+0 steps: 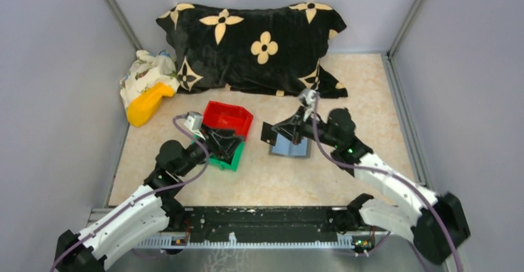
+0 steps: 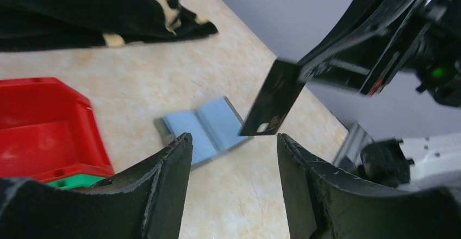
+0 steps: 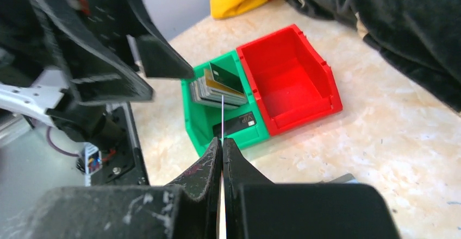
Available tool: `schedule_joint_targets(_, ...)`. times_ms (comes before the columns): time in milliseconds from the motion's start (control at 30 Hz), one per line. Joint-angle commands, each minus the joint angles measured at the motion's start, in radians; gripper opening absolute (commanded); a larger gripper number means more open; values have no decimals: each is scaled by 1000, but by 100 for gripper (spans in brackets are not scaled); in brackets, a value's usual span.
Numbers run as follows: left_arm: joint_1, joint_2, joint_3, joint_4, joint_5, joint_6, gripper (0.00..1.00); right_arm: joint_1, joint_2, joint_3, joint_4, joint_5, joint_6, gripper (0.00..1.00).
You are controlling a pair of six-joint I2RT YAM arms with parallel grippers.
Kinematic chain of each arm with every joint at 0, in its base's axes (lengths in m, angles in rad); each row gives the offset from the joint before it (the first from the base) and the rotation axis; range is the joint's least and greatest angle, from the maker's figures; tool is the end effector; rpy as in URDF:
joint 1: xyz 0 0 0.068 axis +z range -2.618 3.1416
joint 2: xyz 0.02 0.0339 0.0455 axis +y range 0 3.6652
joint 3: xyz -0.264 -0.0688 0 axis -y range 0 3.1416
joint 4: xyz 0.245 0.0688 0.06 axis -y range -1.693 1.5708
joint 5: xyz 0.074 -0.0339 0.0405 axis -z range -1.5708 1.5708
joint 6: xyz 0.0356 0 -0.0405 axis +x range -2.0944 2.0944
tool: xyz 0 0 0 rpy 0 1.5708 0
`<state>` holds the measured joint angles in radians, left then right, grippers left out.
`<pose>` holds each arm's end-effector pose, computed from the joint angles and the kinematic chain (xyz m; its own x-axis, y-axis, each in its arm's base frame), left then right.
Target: Take the credit cards out of the card holder
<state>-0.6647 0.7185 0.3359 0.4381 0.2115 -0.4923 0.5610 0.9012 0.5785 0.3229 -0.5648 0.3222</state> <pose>0.1367 -0.1167 0.2575 -0.3246 -0.3328 -0.8854 0.6975 0.5481 -0.4617 0.1690 0.1287 0.2997 -0.2857 0.1364 -0.9486 -0.8562 0.4083 0.3166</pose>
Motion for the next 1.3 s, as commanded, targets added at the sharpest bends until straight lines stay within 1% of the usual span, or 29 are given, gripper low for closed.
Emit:
schedule_joint_targets(0, 2, -159, 11, -209, -267, 11, 65, 121, 206, 145, 95, 120, -189, 0)
schedule_joint_targets(133, 2, -256, 28, -307, -358, 15, 65, 178, 432, 260, 190, 136, -243, 0)
schedule_joint_targets(267, 2, -326, 36, -376, -410, 23, 67, 217, 595, 381, 238, 152, -289, 0)
schedule_joint_targets(400, 2, -377, 46, -445, -463, 7, 68, 279, 727, 494, 247, 151, -350, 0)
schedule_joint_targets(500, 2, -416, 51, -475, -491, 5, 70, 329, 832, 580, 205, 151, -406, 0)
schedule_joint_targets(633, 2, -463, 68, -530, -539, 10, 70, 390, 896, 664, 180, 157, -444, 0)
schedule_joint_targets(767, 2, -511, 82, -565, -562, 17, 70, 415, 943, 704, 185, 153, -445, 0)
schedule_joint_targets(900, 2, -528, 95, -596, -565, 22, 71, 433, 990, 743, 183, 149, -450, 0)
schedule_joint_targets(1167, 2, -532, 101, -631, -560, 19, 71, 433, 1067, 819, 128, 171, -503, 0)
schedule_joint_targets(1267, 2, -533, 95, -632, -563, 13, 71, 425, 1076, 829, 127, 160, -496, 0)
